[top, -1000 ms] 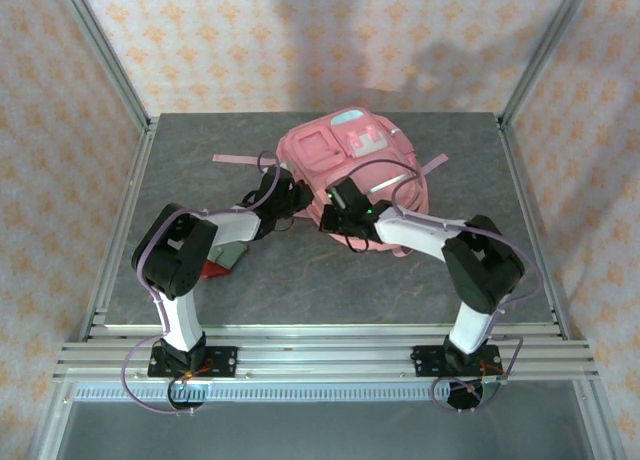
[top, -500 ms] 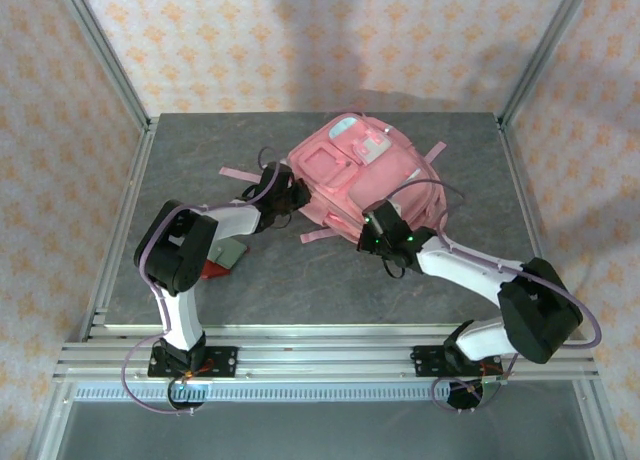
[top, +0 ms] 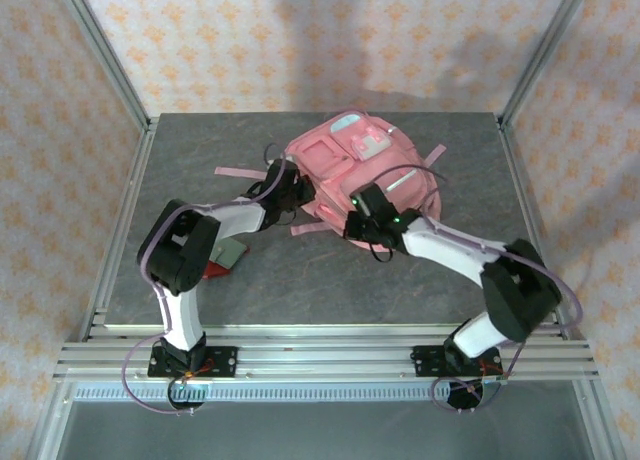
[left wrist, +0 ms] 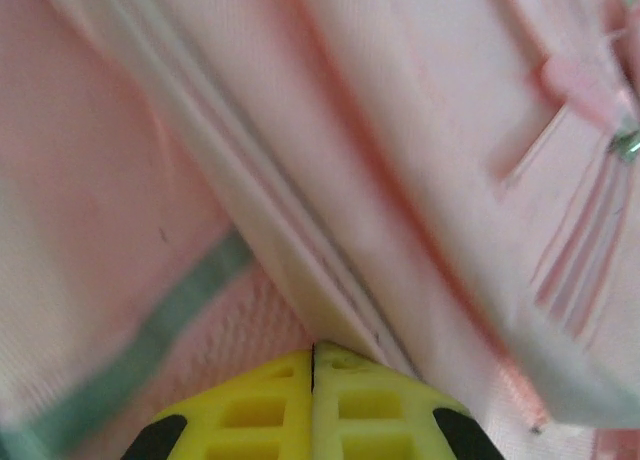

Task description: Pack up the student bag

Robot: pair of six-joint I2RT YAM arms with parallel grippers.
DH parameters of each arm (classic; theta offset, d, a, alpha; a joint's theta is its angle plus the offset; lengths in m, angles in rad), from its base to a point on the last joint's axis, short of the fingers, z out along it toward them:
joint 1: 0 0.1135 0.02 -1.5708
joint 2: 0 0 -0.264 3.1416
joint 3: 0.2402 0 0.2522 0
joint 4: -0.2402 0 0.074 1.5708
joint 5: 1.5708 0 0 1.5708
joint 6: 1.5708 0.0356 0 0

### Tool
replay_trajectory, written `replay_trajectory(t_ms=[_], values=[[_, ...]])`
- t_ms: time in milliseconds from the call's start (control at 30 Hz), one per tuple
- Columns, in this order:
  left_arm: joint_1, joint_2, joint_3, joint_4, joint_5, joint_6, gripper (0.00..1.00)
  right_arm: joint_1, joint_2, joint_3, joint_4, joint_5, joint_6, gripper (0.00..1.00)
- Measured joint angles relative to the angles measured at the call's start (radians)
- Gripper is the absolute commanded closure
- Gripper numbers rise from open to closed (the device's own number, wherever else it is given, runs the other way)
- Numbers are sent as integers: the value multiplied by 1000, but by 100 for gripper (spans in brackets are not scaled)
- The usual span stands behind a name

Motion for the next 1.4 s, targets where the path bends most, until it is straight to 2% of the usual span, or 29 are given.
replay_trajectory(t_ms=[167, 333, 533, 700, 767, 867, 967, 1067, 1167, 1400], values=[[-5, 46, -11, 40, 6, -8, 100, 10, 148, 126, -5, -42, 12, 100], [-5, 40, -19, 56, 2, -8, 100, 11, 182, 150, -2, -56, 21, 100], [-4, 40, -20, 78, -3, -24, 100, 13, 278, 269, -23, -69, 33, 100], [0, 40, -21, 87, -2, -31, 100, 13, 290, 288, -30, -68, 44, 100], [3, 29, -37, 93, 5, -42, 99, 13, 267, 246, 0, -69, 42, 100], [10, -36, -86, 85, 30, -53, 72, 14, 170, 112, 62, -66, 38, 100], [10, -119, -107, 48, 45, -43, 53, 13, 42, -23, 95, -40, 34, 100], [8, -183, -106, 48, 48, -32, 45, 12, -89, -143, 86, -2, 34, 100], [8, -201, -104, 49, 48, -23, 42, -7, -193, -231, 55, 23, 35, 100], [-26, -140, -104, 44, 21, -23, 38, -37, -256, -264, 7, 53, 35, 100]])
